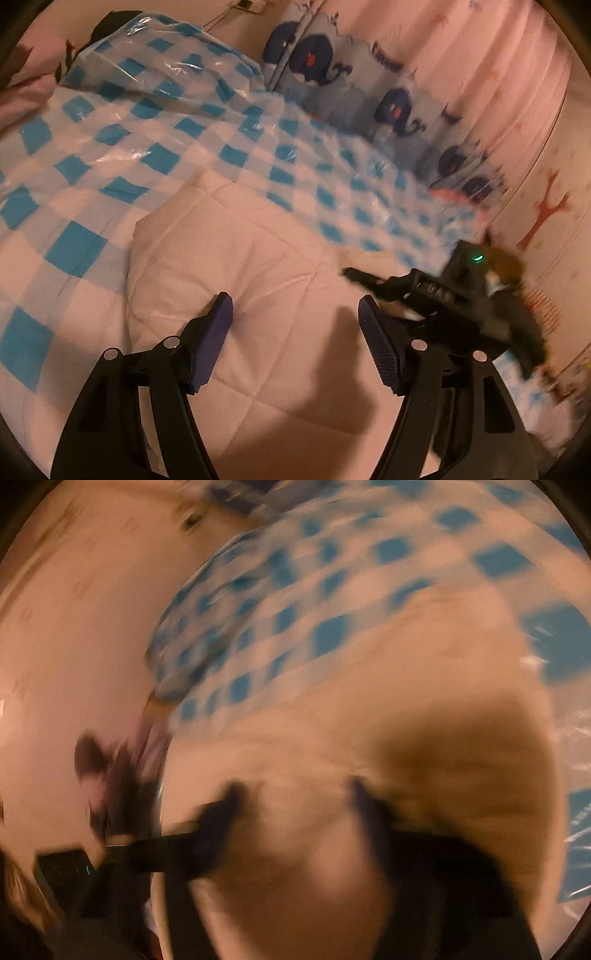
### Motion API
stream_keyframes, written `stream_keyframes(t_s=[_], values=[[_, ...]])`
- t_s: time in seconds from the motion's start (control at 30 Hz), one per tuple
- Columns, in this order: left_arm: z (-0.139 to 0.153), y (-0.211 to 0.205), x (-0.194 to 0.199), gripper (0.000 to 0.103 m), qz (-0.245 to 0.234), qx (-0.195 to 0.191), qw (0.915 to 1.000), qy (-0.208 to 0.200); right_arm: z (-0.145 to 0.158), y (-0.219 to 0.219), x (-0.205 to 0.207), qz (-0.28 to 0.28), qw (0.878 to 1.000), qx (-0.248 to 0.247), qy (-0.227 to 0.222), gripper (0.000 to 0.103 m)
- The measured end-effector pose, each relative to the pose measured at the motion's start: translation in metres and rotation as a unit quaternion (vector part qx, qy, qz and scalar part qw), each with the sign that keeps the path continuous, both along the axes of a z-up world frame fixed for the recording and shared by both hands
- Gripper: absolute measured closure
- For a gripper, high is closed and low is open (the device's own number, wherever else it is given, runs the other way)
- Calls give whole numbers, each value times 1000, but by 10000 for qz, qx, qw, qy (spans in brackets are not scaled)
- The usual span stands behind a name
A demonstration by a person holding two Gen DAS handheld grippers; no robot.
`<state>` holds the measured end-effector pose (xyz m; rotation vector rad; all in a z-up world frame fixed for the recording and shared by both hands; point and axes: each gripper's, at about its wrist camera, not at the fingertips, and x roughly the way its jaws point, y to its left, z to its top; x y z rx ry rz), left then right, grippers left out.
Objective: Fold large clothes
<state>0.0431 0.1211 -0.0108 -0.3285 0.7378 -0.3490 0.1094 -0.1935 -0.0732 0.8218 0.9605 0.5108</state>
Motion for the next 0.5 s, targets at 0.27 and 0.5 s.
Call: stream_keyframes(t_s=[0.27, 0.5], values=[[37, 33, -37, 32, 100, -250, 9996, -129, 94, -14, -89, 516, 9861, -928, -1279, 5], [0, -19, -58, 24, -354, 1447, 9887, 190, 25, 17, -127, 1179, 9589, -2534, -488, 5]])
